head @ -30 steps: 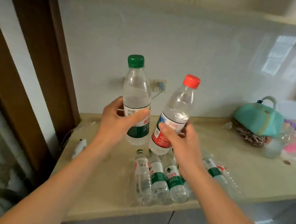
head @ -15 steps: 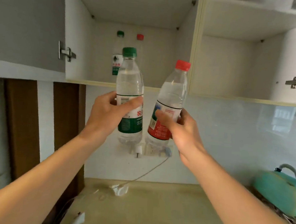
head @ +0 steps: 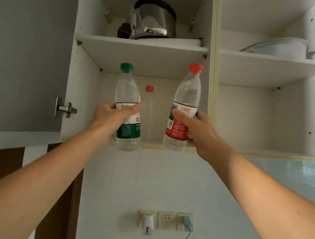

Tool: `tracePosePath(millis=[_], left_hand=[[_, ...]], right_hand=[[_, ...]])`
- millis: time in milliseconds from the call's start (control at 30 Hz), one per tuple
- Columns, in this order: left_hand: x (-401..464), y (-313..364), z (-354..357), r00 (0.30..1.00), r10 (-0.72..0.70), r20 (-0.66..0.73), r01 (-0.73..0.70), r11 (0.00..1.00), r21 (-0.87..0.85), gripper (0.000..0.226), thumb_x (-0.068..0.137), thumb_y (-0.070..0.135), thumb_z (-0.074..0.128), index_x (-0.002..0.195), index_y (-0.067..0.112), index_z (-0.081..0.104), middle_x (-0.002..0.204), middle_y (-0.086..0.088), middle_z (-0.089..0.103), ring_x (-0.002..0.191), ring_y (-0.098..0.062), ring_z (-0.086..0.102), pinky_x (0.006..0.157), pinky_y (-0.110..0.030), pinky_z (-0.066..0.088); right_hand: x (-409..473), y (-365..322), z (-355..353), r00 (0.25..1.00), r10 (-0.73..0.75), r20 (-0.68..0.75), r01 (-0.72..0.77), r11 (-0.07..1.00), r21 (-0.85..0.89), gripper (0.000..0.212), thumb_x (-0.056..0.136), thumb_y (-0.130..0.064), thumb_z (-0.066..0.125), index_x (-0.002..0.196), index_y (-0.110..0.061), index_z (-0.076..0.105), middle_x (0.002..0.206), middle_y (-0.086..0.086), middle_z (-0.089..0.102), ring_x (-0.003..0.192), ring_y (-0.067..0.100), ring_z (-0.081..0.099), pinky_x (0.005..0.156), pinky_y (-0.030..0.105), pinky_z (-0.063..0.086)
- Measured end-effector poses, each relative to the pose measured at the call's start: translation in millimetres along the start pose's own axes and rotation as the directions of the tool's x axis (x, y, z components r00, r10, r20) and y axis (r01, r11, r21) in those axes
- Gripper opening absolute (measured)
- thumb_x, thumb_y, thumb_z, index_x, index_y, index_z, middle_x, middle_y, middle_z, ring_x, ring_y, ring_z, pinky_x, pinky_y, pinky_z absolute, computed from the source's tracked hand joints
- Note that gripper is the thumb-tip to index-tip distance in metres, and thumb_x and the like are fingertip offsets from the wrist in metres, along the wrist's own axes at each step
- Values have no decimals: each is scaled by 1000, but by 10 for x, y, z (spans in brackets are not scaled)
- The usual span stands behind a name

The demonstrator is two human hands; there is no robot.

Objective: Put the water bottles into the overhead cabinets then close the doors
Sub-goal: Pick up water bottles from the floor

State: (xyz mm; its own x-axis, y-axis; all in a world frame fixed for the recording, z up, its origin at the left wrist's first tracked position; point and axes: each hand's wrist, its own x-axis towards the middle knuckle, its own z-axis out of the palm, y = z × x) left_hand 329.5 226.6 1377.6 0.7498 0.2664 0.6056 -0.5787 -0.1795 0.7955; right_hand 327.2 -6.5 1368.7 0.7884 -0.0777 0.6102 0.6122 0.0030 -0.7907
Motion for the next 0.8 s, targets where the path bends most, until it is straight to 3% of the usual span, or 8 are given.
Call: tracePosePath(millis=[100, 200, 467, 533, 600, 733, 800], left_hand=[[328, -65, 100, 1000, -9, -16, 9, 1000, 9, 31, 70, 46, 87, 88, 25, 73, 91, 7, 75, 83, -11, 71, 72, -27, 55], [614, -193, 245, 1000, -19, 8, 18, 997, 77, 32, 72, 44, 87, 91, 22, 72, 99, -1, 75, 90, -18, 70, 85, -36, 58], [1022, -463, 536, 998, 20, 61, -35, 964, 263, 52, 81, 52, 77, 102, 6, 66, 94, -11, 71, 87, -28, 70, 84, -46, 59], [1075, -502, 636, 995, 21, 99, -52, 945, 322, 48, 86, 52, 73, 99, 7, 65, 91, -12, 71, 84, -28, 69, 78, -45, 58], [1137, -551, 737, 991, 28, 133, -73, 935, 348, 40, 89, 50, 69, 92, 11, 63, 88, -9, 69, 76, -24, 66, 62, -35, 51], [1274, -667, 906, 986, 20, 163, -76, 935, 346, 35, 92, 50, 66, 89, 16, 57, 86, -4, 65, 78, -20, 63, 66, -33, 50], [1324, -749, 956, 982, 30, 188, -93, 936, 338, 34, 93, 49, 64, 92, 17, 56, 85, -1, 62, 72, -14, 57, 57, -29, 43]], right_hand=[[293, 57, 112, 998, 45, -33, -46, 999, -5, 32, 77, -35, 86, 103, -25, 70, 86, -8, 79, 73, 9, 76, 60, 29, 57], [569, 164, 186, 995, 65, -81, -70, 996, -56, 33, 77, -34, 87, 103, -24, 69, 87, -5, 78, 72, 10, 75, 55, 27, 55], [991, 442, 241, 980, 143, -139, -169, 965, -198, 49, 74, -42, 88, 110, -16, 65, 92, 4, 76, 71, 16, 76, 52, 26, 57], [1046, 472, 227, 978, 148, -146, -182, 949, -258, 51, 75, -45, 87, 110, -17, 64, 92, 4, 75, 73, 16, 75, 53, 26, 56], [1102, 504, 208, 978, 140, -156, -183, 933, -311, 51, 77, -46, 85, 111, -16, 63, 93, 4, 75, 77, 17, 74, 56, 27, 57], [1209, 643, 161, 980, 90, -175, -153, 910, -385, 48, 81, -44, 81, 116, -16, 63, 97, 3, 73, 84, 18, 72, 64, 33, 58], [1249, 727, 139, 983, 62, -171, -126, 911, -393, 49, 84, -39, 80, 123, -15, 61, 103, 3, 72, 88, 18, 71, 63, 30, 55]])
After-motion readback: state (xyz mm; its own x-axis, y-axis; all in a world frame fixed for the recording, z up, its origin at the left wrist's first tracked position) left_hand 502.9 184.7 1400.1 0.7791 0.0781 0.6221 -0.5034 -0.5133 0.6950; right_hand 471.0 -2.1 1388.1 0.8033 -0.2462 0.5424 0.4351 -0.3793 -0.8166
